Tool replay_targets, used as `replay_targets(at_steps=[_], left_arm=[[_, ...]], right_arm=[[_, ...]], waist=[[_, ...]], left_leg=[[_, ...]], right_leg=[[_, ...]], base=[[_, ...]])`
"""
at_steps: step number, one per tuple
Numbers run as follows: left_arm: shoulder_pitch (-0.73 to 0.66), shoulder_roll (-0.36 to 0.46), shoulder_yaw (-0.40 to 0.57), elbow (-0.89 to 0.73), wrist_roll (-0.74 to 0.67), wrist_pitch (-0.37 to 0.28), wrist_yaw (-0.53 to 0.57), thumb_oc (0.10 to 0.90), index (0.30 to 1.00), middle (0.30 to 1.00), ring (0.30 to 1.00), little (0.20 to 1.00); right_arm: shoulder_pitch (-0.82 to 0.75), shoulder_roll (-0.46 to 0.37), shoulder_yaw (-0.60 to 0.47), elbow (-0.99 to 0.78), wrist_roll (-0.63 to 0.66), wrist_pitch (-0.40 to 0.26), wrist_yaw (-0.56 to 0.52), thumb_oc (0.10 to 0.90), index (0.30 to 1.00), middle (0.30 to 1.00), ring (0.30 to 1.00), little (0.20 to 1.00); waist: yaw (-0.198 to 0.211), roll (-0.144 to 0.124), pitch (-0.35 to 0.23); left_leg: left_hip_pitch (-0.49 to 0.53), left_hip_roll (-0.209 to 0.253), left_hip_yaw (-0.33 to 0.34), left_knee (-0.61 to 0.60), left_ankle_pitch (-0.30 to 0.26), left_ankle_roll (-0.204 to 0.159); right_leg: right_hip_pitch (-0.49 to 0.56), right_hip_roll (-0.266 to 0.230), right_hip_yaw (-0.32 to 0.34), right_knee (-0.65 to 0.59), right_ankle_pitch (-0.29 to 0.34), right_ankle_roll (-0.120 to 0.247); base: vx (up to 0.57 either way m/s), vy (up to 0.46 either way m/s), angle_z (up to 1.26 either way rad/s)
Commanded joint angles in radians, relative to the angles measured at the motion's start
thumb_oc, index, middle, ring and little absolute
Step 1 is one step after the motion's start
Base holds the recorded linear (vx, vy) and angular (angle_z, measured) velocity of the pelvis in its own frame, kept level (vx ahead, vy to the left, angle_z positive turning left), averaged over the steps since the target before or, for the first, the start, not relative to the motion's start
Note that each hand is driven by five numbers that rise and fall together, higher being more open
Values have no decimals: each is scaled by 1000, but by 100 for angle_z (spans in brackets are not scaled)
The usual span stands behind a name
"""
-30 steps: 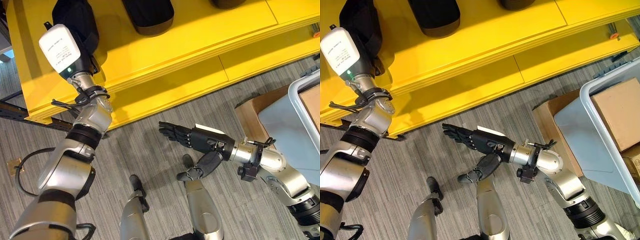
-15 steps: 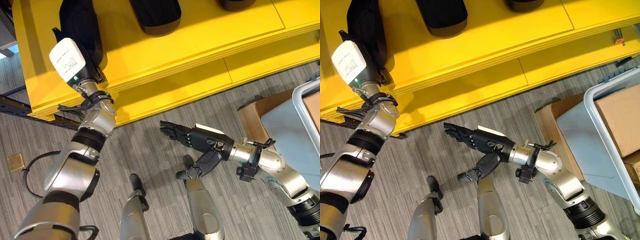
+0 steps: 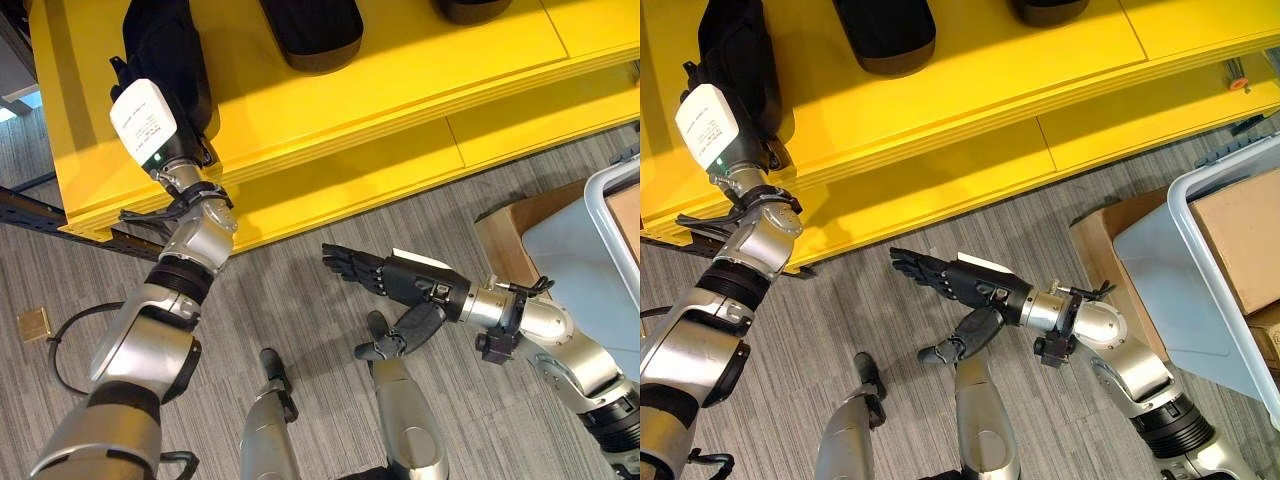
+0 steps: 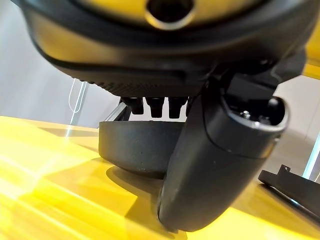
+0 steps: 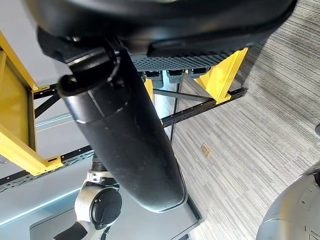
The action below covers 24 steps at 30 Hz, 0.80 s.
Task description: Move parts from the plastic box to the shelf.
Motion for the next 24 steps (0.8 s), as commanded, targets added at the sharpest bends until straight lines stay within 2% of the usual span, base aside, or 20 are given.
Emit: replay_targets(at_steps=[1, 18, 24], left_arm=[[-34, 68, 10, -8, 26, -65, 19, 900, 1000, 1000, 1000, 1000], [-85, 86, -14, 15, 36, -48, 40, 900, 1000, 1000, 1000, 1000], [-91, 87, -16, 11, 35, -42, 80, 900, 1000, 1000, 1000, 1000]], right_arm=[[-46, 43, -26, -81, 81, -101, 37, 900, 1000, 1000, 1000, 1000], [-48, 38, -18, -87, 86, -95, 49, 900, 1000, 1000, 1000, 1000], [-51, 37, -14, -89, 87, -97, 44, 900, 1000, 1000, 1000, 1000]], waist=[[-25, -44, -50], [-38, -43, -54], [-39, -44, -54]], left_leg=[[0, -39, 48, 49, -111, 103], [7, -37, 59, 49, -115, 102], [5, -36, 61, 51, -115, 103]], right_leg=[[28, 93, -105, 42, -120, -146], [26, 94, -100, 47, -122, -148], [22, 94, -99, 50, -122, -149]], base=[[0, 0, 0], [0, 0, 0], [0, 0, 0]])
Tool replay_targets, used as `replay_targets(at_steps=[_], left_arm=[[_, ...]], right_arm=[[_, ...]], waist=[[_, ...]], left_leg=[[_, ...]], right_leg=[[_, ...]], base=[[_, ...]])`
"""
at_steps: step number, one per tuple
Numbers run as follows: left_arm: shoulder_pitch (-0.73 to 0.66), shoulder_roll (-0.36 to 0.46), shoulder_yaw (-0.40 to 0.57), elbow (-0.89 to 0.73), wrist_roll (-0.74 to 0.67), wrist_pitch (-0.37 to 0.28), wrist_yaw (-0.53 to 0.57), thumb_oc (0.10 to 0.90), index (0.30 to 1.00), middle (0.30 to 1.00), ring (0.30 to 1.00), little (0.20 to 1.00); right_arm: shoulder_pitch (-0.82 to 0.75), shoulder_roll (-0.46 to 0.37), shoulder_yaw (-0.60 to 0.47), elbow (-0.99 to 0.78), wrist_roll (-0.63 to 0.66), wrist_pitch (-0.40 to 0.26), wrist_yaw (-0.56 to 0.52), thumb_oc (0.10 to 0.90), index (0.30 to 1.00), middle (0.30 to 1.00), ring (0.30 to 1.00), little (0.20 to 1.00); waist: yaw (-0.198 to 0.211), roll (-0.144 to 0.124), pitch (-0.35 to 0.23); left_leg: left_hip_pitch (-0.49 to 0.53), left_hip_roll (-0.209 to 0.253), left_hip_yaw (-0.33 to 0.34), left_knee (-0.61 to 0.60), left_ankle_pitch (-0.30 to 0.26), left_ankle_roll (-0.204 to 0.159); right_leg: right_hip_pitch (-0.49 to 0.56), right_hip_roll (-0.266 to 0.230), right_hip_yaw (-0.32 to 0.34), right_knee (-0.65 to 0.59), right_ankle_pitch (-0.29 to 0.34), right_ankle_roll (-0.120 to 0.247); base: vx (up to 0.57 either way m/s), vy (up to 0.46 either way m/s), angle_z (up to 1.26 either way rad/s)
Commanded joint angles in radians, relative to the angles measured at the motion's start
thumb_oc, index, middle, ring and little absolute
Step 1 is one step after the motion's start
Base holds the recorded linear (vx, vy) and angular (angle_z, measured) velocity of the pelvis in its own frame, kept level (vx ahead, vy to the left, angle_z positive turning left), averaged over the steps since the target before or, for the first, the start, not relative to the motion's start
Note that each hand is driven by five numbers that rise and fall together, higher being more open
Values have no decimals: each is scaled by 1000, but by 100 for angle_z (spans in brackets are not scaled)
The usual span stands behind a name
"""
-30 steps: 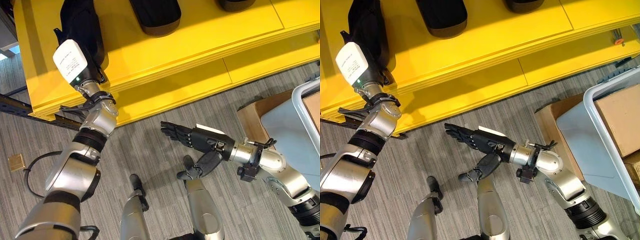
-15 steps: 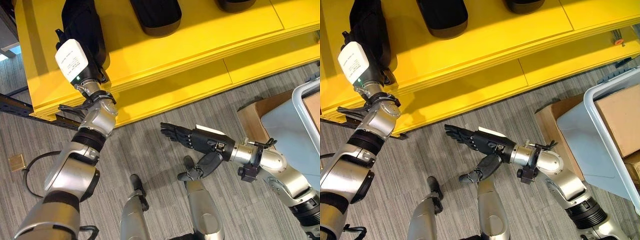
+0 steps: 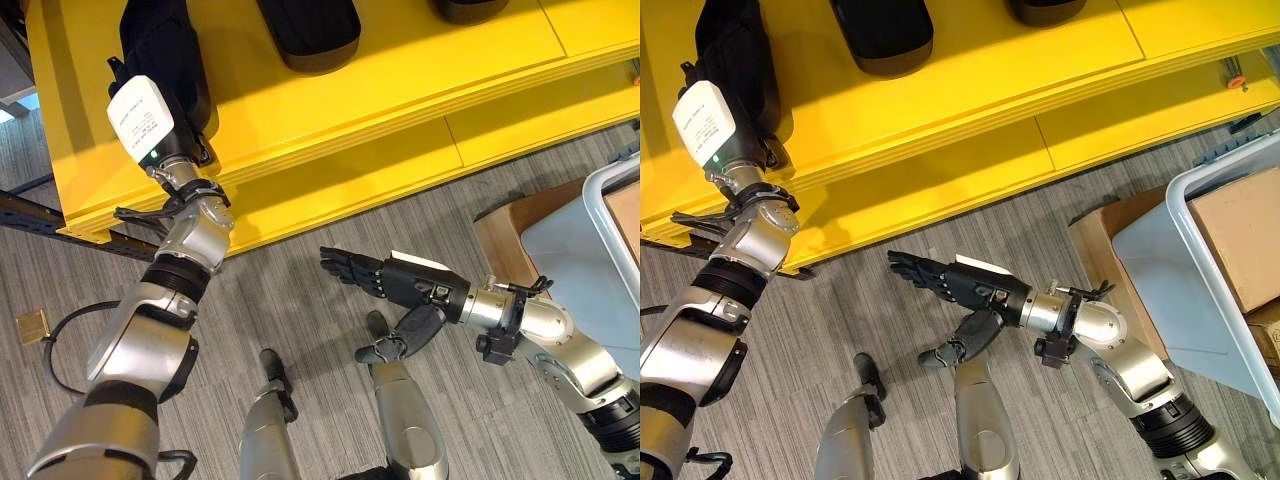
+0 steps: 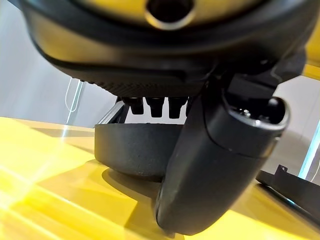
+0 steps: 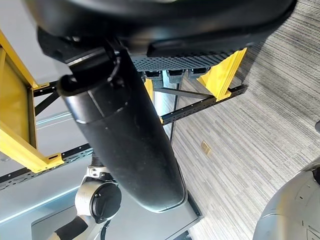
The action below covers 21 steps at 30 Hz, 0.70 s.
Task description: Move parts from the plastic box to the shelf.
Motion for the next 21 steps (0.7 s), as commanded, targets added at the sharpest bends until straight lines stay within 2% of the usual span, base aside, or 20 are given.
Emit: replay_targets(at_steps=[1, 8, 10, 21], left_arm=[[-84, 76, -12, 2, 37, -34, 81, 900, 1000, 1000, 1000, 1000], [-110, 91, -17, 1, 63, -26, 126, 900, 1000, 1000, 1000, 1000], [-120, 101, -17, 13, 67, -38, 130, 900, 1000, 1000, 1000, 1000], [-128, 102, -30, 11, 68, -15, 141, 900, 1000, 1000, 1000, 1000]], right_arm=[[-50, 35, -13, -90, 89, -98, 20, 900, 1000, 1000, 1000, 1000], [-46, 34, -12, -89, 91, -104, 22, 900, 1000, 1000, 1000, 1000], [-44, 30, -13, -87, 95, -105, 27, 900, 1000, 1000, 1000, 1000], [-38, 21, -5, -95, 102, -112, 24, 900, 1000, 1000, 1000, 1000]], waist=[[-32, -42, -53], [-36, -43, -54], [-39, -44, -55], [-44, -44, -56]], left_leg=[[5, -36, 57, 48, -111, 103], [5, -34, 60, 50, -112, 103], [7, -33, 63, 50, -113, 103], [4, -32, 67, 54, -116, 104]], right_leg=[[22, 94, -103, 52, -122, -150], [20, 95, -102, 55, -122, -152], [20, 95, -100, 54, -122, -152], [17, 96, -95, 56, -123, -151]], base=[[0, 0, 0], [0, 0, 0], [0, 0, 0], [0, 0, 0]])
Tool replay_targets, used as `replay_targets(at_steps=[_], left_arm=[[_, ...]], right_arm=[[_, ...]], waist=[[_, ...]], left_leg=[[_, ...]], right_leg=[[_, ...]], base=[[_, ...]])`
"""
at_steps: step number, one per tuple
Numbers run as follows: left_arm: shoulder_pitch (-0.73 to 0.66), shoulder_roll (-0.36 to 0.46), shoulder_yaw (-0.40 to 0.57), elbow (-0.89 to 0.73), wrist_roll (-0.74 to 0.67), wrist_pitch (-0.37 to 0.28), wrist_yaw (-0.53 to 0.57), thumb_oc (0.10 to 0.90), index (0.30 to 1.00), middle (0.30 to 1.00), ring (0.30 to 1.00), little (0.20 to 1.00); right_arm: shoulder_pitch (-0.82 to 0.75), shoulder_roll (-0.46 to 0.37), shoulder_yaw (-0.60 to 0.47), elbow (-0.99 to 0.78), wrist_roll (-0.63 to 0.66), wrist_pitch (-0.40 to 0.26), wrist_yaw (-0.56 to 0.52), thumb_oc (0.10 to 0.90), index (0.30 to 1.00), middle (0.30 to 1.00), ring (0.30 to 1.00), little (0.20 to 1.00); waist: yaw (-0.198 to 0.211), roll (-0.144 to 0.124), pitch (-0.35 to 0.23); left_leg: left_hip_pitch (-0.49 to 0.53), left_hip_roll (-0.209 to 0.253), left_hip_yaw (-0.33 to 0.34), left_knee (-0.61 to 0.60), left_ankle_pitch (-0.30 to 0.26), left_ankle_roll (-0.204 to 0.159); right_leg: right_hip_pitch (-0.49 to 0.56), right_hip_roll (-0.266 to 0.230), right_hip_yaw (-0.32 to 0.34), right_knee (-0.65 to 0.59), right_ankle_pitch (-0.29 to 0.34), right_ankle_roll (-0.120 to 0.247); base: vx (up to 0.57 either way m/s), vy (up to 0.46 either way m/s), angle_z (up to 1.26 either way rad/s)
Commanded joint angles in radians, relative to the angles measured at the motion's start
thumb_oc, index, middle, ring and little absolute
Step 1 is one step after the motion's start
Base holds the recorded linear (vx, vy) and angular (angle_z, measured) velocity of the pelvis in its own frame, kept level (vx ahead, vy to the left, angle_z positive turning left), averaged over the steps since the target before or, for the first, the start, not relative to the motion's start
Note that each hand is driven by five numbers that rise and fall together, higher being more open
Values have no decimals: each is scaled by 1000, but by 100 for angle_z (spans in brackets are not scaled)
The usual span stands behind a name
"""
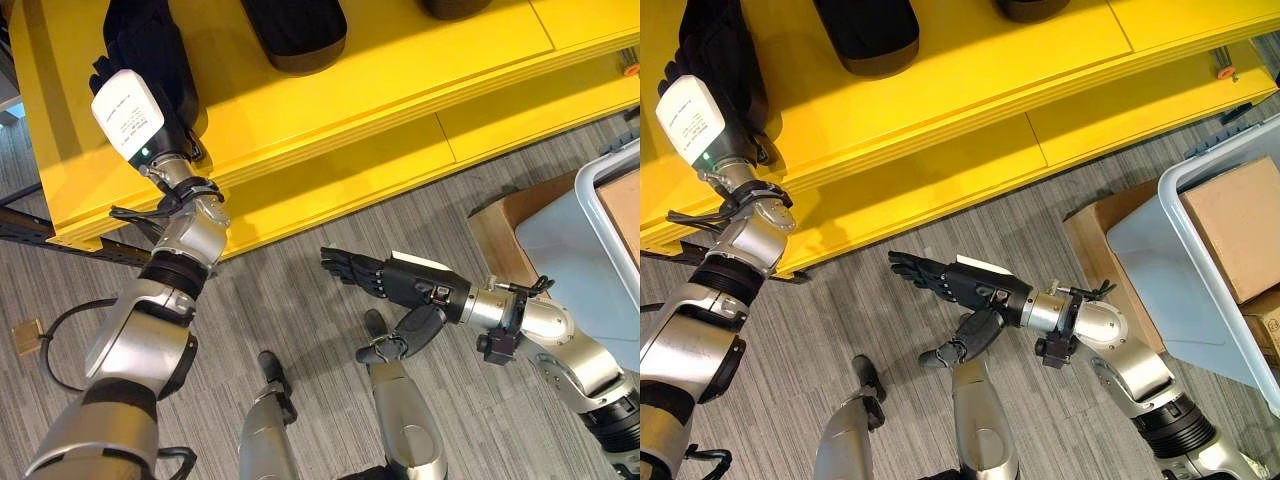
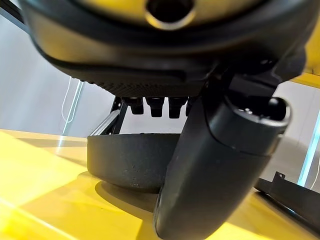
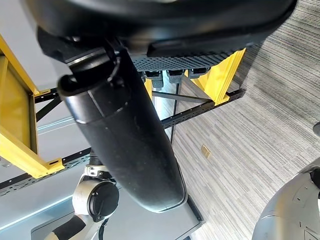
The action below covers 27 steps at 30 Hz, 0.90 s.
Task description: Move parts from the plastic box to the shelf.
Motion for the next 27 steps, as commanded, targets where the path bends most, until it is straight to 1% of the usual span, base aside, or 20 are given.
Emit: replay_targets(at_steps=[1, 15, 27], left_arm=[[-111, 97, -29, -19, 65, -19, 79, 900, 1000, 1000, 1000, 1000], [-101, 94, -23, -20, 48, -3, 88, 900, 1000, 1000, 1000, 1000], [-130, 117, -28, 4, 35, -20, 100, 900, 1000, 1000, 1000, 1000]], right_arm=[[-38, 28, -5, -94, 101, -112, 24, 900, 1000, 1000, 1000, 1000], [-38, 26, 1, -104, 108, -111, 9, 900, 1000, 1000, 1000, 1000], [-34, 18, 1, -93, 110, -122, 25, 900, 1000, 1000, 1000, 1000]], waist=[[-20, -43, -56], [-16, -44, -58], [-28, -41, -61]], left_leg=[[4, -32, 61, 51, -111, 103], [4, -31, 60, 55, -111, 105], [18, -29, 71, 45, -111, 104]], right_leg=[[19, 96, -99, 52, -122, -153], [20, 95, -102, 56, -123, -155], [26, 95, -96, 50, -122, -154]], base=[[0, 0, 0], [0, 0, 0], [0, 0, 0]])
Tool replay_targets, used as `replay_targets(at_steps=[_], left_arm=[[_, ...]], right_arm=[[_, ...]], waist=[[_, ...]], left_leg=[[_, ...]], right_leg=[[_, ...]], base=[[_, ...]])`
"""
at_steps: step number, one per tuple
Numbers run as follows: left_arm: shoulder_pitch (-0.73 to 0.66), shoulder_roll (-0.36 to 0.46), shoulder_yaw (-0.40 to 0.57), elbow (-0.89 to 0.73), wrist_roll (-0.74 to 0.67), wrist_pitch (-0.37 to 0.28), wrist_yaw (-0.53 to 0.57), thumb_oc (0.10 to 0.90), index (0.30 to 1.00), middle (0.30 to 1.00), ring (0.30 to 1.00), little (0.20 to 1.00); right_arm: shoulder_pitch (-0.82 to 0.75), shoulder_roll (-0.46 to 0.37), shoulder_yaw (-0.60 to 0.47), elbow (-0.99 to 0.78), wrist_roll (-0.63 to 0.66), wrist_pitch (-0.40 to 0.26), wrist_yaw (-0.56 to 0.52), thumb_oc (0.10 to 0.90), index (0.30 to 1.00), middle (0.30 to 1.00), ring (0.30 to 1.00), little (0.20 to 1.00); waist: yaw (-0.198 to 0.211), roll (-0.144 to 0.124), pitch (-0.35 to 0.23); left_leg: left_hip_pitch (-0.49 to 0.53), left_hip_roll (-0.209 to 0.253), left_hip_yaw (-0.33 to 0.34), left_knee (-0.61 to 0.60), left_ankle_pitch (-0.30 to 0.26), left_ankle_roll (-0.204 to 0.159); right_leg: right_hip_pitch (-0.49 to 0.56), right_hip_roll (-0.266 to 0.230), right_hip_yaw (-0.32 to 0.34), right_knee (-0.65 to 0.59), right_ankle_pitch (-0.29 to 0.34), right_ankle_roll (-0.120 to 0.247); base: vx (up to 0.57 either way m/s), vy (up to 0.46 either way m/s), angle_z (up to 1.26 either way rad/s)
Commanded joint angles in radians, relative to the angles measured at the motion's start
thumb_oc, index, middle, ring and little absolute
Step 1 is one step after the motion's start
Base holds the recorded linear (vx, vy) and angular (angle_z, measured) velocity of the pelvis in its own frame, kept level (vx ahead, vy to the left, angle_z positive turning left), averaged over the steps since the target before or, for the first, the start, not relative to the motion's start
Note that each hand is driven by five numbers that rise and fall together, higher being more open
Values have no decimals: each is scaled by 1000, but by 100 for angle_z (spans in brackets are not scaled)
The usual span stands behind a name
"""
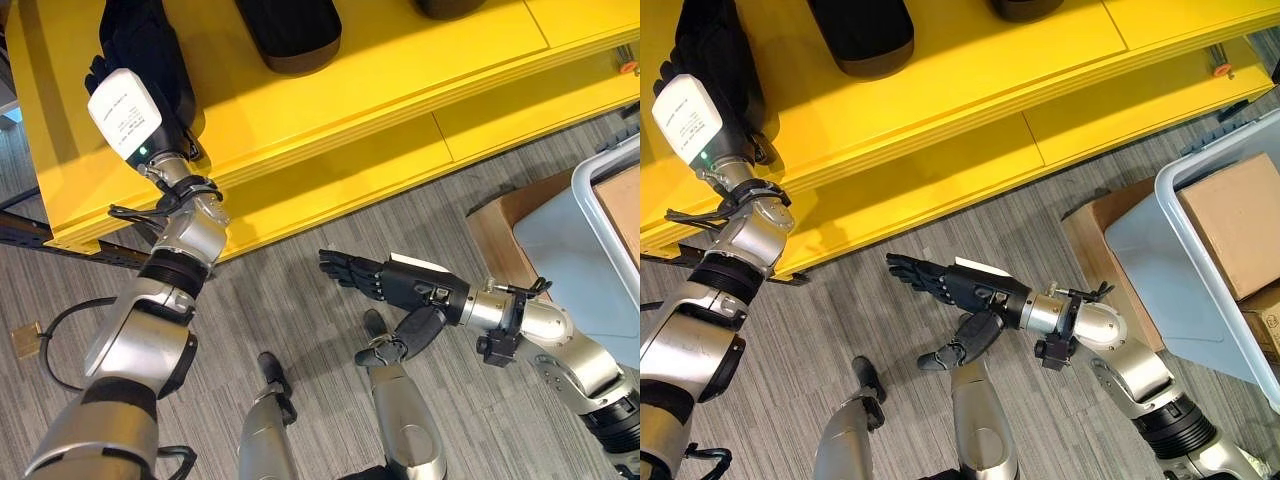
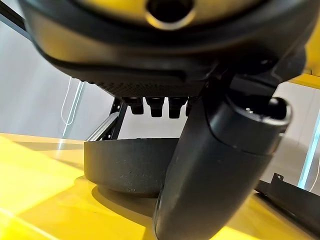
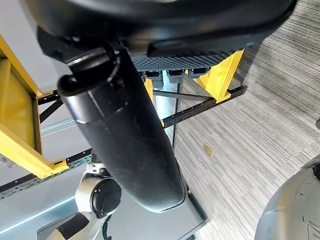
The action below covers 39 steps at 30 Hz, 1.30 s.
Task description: Move parts from the plastic box to the shelf.
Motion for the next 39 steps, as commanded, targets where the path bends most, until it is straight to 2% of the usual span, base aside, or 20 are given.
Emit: replay_targets(at_steps=[1, 24, 39], left_arm=[[-121, 113, -28, -4, 39, -36, 94, 900, 1000, 1000, 1000, 1000], [-151, 134, -50, 25, 27, -23, 92, 900, 1000, 1000, 1000, 1000], [-146, 147, -39, 22, 30, -10, 158, 900, 1000, 1000, 1000, 1000]], right_arm=[[-34, 26, -18, -92, 86, -117, 30, 900, 1000, 1000, 1000, 1000], [-28, 12, -13, -109, 99, -109, 40, 900, 1000, 1000, 1000, 1000], [-20, 10, 0, -105, 104, -126, 32, 900, 1000, 1000, 1000, 1000]], waist=[[-15, -41, -62], [-30, -39, -67], [-25, -39, -68]], left_leg=[[19, -29, 70, 36, -108, 103], [29, -26, 79, 34, -112, 103], [27, -25, 79, 37, -111, 104]], right_leg=[[27, 95, -98, 41, -121, -154], [25, 97, -90, 45, -122, -155], [25, 94, -92, 45, -122, -155]], base=[[0, 0, 0], [2, 1, -1], [0, 0, 0]])
